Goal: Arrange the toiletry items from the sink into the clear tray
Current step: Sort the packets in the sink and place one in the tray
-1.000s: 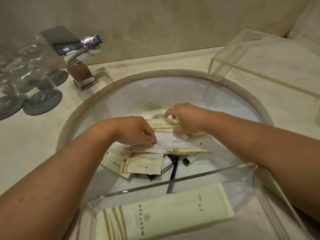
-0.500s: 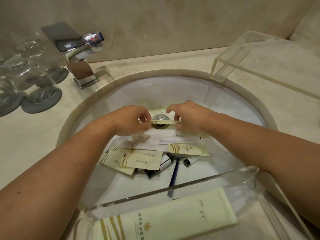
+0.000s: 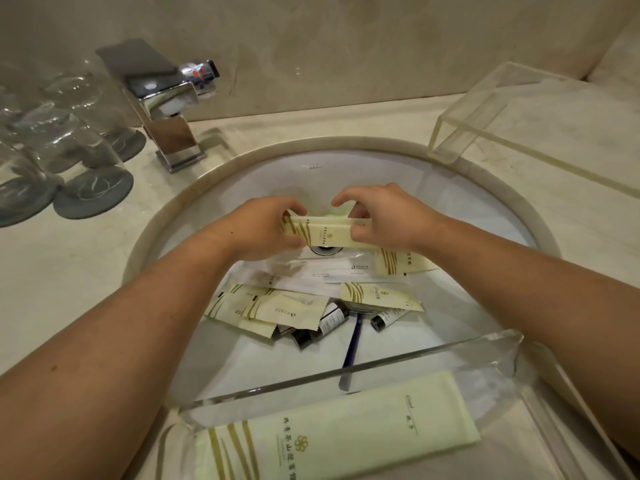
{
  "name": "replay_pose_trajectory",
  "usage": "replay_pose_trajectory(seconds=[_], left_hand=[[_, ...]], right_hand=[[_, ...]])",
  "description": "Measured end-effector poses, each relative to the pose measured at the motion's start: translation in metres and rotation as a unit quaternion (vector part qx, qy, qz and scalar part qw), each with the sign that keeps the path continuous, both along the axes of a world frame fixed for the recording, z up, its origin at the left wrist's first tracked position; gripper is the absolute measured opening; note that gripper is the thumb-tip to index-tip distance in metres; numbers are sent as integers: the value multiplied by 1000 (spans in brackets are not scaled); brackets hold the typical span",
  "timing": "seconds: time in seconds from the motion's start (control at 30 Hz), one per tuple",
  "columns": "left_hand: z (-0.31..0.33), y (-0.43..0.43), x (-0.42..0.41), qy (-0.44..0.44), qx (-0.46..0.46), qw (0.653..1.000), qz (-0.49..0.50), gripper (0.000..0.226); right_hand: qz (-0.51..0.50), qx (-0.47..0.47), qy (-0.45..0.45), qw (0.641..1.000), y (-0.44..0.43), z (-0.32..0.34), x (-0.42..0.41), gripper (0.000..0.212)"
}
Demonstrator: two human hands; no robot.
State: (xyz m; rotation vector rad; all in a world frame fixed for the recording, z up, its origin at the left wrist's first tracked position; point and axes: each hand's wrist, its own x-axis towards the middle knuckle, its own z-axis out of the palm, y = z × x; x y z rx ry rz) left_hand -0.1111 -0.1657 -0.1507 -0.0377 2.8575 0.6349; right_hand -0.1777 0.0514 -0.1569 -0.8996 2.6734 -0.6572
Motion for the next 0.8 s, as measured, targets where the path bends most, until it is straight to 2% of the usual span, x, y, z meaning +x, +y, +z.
replay_pose_trajectory(seconds=[0.2,0.4,0.6,0.67,0.8], left_hand=[[8,-4,5,61,40,997,4,35],[40,-1,24,107,55,993,0,21],[67,-2,63,117,95,988,18,23],[76,0,76,128,111,985,28,23],[96,3,105,127,140,981,38,23]], right_hand=[[4,-48,-2,999,3,9,8,50],[28,-59,54,996,10,29,17,40],[60,-110,145,982,20,60,42,28],[79,-117,171,975,24,69,52,38],[107,-72,201,971,32,83,76,75]])
